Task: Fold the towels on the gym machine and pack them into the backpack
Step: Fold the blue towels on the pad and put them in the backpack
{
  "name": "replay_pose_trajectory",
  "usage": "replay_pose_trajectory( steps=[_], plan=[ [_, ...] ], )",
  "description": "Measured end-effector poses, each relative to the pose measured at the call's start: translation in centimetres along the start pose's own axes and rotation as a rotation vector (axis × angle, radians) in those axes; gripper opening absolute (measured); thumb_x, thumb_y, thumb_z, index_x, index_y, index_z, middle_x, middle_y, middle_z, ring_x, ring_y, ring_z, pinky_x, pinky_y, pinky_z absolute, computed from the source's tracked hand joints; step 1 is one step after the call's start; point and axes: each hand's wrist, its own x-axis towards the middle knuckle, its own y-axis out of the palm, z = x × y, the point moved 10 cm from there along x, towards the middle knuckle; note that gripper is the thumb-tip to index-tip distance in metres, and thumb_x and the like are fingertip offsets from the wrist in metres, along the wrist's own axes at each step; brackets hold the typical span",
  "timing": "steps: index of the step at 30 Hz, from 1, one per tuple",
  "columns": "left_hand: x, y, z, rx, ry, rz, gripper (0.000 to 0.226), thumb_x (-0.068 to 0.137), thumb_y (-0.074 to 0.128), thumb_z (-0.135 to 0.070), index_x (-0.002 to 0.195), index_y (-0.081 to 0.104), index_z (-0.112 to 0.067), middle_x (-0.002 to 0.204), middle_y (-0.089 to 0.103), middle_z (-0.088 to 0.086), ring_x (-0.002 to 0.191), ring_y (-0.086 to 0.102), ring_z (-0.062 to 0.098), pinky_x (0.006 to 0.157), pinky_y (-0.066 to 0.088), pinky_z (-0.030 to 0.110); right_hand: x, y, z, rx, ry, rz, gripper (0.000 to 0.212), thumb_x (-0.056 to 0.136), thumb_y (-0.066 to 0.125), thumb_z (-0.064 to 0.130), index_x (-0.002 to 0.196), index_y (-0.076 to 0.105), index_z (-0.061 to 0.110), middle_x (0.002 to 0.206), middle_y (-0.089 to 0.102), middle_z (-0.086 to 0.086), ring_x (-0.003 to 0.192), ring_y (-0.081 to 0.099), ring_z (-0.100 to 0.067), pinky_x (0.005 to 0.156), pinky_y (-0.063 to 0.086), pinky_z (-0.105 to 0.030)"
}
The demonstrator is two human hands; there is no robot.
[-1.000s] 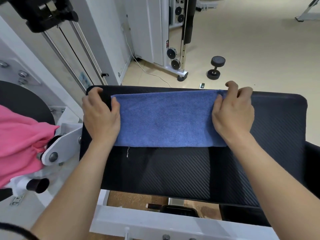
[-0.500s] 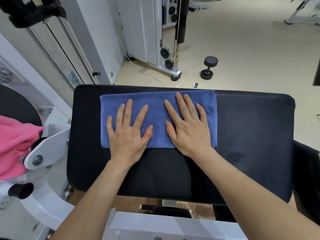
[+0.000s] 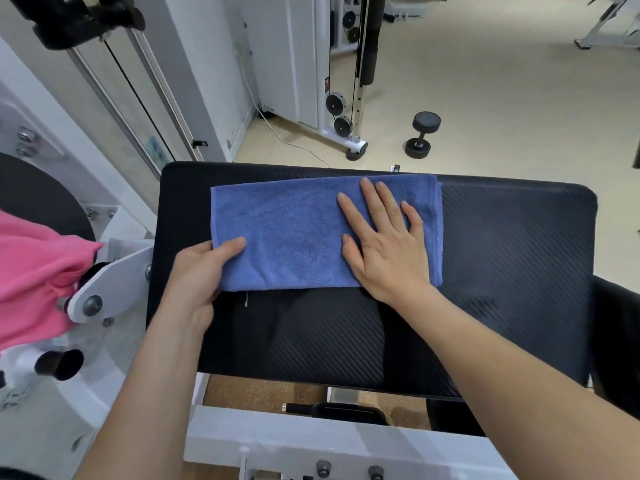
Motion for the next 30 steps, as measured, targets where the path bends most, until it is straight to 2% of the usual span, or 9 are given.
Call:
replay_pose_trajectory(
  steps=[4,7,10,14,19,24,26,28,30],
  plan=[
    [-0.4,0.0,-2.0,0.082,0.181,-0.045,0.009,0.083,0.074,-0.025,0.090,0.071,-0.021,0.087,0.075,-0.007,0.082,0.071,0.009,0.068,0.051,0.024,0.0,0.3,0.0,0.008,0.009,0.042,0.059,0.096,0.035,0.043,0.152,0.022,0.036,0.162,0.015,-0.002,0.149,0.011,-0.018,0.116,0.007,-0.044],
    [-0.6,1.2,-1.2,0.065,0.152,0.049,0.015,0.086,0.072,-0.026,0.100,0.069,-0.020,0.095,0.075,-0.004,0.089,0.071,0.012,0.074,0.054,0.027,0.5,-0.3,0.2,0.065,0.051,0.098,0.060,0.091,0.036,0.040,0.150,0.028,0.033,0.162,0.016,-0.003,0.149,0.010,-0.019,0.115,0.008,-0.048],
    [-1.0,-0.4,0.0,-0.033,0.170,-0.005,0.014,0.088,0.071,-0.020,0.102,0.069,-0.020,0.099,0.075,-0.002,0.094,0.071,0.016,0.077,0.055,0.031,0.7,-2.7,2.4,0.085,0.067,0.019,0.063,0.082,0.036,0.029,0.144,0.042,0.023,0.157,0.028,-0.012,0.144,0.023,-0.027,0.103,0.023,-0.054],
    [-2.6,-5.8,1.5,-0.017,0.222,-0.183,0.021,0.091,0.066,-0.016,0.110,0.062,-0.027,0.109,0.070,-0.006,0.100,0.068,0.013,0.085,0.055,0.033,-0.2,-3.9,10.2,0.187,-0.122,-0.107,0.055,0.088,0.049,0.027,0.142,0.047,0.017,0.152,0.038,-0.013,0.137,0.038,-0.030,0.093,0.040,-0.046],
    [-4.6,-10.6,4.8,0.026,0.135,-0.232,0.030,0.091,0.067,-0.017,0.119,0.058,-0.019,0.111,0.068,-0.004,0.101,0.066,0.018,0.081,0.053,0.033,-3.4,3.6,15.9,0.127,-0.246,0.184,0.060,0.097,0.035,0.041,0.152,0.029,0.018,0.161,0.021,-0.006,0.149,0.018,-0.023,0.115,0.019,-0.050],
    [-6.0,-9.3,2.4,-0.020,0.222,-0.219,0.029,0.087,0.067,-0.003,0.110,0.058,-0.018,0.104,0.067,-0.005,0.091,0.066,0.013,0.070,0.052,0.019,-3.1,3.9,16.1,0.146,-0.260,0.282,0.063,0.097,0.034,0.041,0.155,0.018,0.021,0.164,0.006,-0.003,0.151,0.003,-0.021,0.116,0.001,-0.047],
    [-6.9,-7.5,0.0,-0.027,0.316,-0.181,0.041,0.080,0.070,-0.001,0.116,0.055,-0.015,0.105,0.065,-0.005,0.092,0.063,0.008,0.072,0.052,0.016,-2.9,2.3,15.8,0.368,-0.244,0.326,0.062,0.096,0.043,0.032,0.154,0.021,0.024,0.164,0.003,-0.001,0.150,-0.002,-0.019,0.118,0.003,-0.044],
    [-8.3,-5.0,-2.2,0.035,0.415,-0.112,0.050,0.077,0.070,-0.003,0.122,0.054,-0.019,0.107,0.063,-0.007,0.093,0.062,0.001,0.075,0.051,0.015,-3.0,-0.4,13.5,0.831,0.005,0.362,0.049,0.097,0.052,0.026,0.145,0.043,0.022,0.157,0.032,0.000,0.145,0.025,-0.017,0.120,0.020,-0.040],
    [-9.9,-1.1,-3.7,0.144,0.501,0.002,0.053,0.080,0.069,0.001,0.122,0.052,-0.026,0.111,0.061,-0.008,0.097,0.062,0.001,0.078,0.050,0.014,-4.6,-1.5,10.5,1.388,0.382,0.438,0.035,0.097,0.054,0.033,0.130,0.060,0.024,0.134,0.059,0.006,0.122,0.056,-0.012,0.107,0.043,-0.039]
  ],
)
